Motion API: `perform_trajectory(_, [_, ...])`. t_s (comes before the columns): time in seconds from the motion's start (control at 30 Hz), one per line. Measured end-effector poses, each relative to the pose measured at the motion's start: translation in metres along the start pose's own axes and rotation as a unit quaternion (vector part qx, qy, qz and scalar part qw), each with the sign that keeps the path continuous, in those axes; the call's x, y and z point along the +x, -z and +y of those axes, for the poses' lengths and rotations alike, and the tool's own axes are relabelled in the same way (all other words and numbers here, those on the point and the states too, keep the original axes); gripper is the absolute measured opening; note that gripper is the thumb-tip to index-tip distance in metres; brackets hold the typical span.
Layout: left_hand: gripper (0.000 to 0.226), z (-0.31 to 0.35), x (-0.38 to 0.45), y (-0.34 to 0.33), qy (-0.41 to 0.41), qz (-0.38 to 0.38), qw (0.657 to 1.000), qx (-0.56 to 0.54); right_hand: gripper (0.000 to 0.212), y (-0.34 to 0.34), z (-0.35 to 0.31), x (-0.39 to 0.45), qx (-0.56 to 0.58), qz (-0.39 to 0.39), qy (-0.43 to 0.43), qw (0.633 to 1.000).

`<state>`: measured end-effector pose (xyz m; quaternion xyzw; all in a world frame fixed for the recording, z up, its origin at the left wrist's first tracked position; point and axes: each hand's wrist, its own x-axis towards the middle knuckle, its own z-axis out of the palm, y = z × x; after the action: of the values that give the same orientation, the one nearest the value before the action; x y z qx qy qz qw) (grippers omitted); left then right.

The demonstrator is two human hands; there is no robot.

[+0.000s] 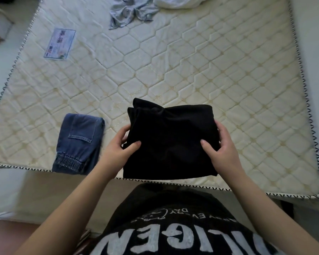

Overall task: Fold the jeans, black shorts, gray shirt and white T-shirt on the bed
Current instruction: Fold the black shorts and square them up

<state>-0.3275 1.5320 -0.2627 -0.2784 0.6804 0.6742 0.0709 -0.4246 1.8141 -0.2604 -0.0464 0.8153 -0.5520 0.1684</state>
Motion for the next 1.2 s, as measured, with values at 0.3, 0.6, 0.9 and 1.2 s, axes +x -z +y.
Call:
perform_trajectory(0.3, [0.046,0.004,-0.065,-0.019,0.008,0.090,0.996,-0.017,0.062,0.016,-0.009,0.001,-0.009,-0.082,0.047,0.995])
perform_trajectory(0.6, [0.056,-0.020,-0.109,0.003,0.007,0.184,0.978,-0.096,0.059,-0.021,-0.032,0.016,-0.029,-0.183,0.097,0.978])
perform_trajectory(0.9, [0.062,-0.072,-0.143,0.091,-0.003,0.290,0.933,-0.214,0.060,-0.142,-0.084,0.018,-0.085,-0.273,0.140,0.948])
perform_trajectory(1.2, [0.040,-0.129,-0.172,0.183,0.000,0.368,0.880,-0.299,0.059,-0.279,-0.114,0.003,-0.112,-0.330,0.157,0.924])
